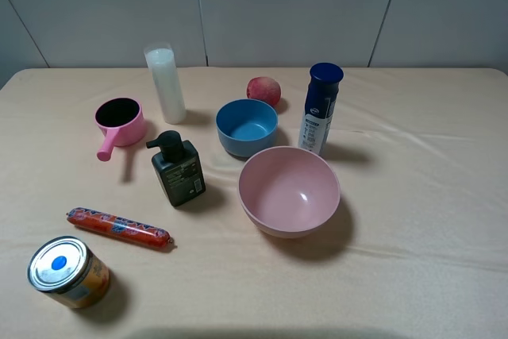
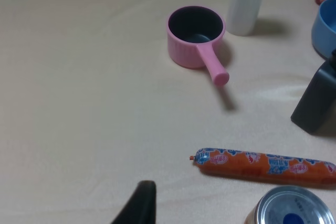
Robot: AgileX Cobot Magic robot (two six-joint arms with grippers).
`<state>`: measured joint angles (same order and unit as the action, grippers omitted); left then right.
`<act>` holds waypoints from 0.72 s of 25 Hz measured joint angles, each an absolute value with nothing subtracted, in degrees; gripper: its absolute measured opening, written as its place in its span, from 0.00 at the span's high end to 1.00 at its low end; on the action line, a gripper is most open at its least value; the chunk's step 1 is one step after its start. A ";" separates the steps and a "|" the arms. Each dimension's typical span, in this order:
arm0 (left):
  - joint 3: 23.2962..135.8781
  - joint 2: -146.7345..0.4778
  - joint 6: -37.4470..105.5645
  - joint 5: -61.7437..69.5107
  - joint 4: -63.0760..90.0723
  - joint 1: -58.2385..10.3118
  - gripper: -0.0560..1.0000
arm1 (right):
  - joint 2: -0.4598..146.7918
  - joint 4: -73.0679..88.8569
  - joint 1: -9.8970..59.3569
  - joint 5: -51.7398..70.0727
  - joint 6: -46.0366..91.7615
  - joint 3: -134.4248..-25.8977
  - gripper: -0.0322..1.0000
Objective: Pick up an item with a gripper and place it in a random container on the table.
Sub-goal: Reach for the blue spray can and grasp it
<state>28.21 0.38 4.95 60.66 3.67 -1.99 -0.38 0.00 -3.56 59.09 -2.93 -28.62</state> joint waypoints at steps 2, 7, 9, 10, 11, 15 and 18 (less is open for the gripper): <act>28.21 0.38 4.95 60.66 3.67 -1.99 0.00 | -0.38 0.00 -3.56 59.09 -2.93 -28.62 0.30; 28.21 0.38 4.95 60.66 3.67 -1.99 0.00 | -0.38 0.00 -3.56 59.09 -2.93 -28.62 0.30; 28.21 0.38 4.95 60.66 3.67 -1.99 0.00 | -0.38 0.33 -3.56 59.09 -2.93 -28.62 0.30; 28.21 0.38 4.95 60.66 3.67 -1.99 0.00 | -0.38 0.39 -3.56 59.09 -2.93 -28.62 0.30; 28.21 0.38 4.95 60.66 3.67 -1.99 0.00 | -0.38 0.44 -3.56 59.09 -2.93 -28.62 0.30; 28.21 0.38 4.95 60.66 3.67 -1.99 0.00 | -0.38 0.50 -3.56 59.09 -2.93 -28.62 0.30; 28.21 0.38 4.95 60.66 3.67 -1.99 0.00 | -0.38 0.50 -3.56 59.09 -2.93 -28.62 0.30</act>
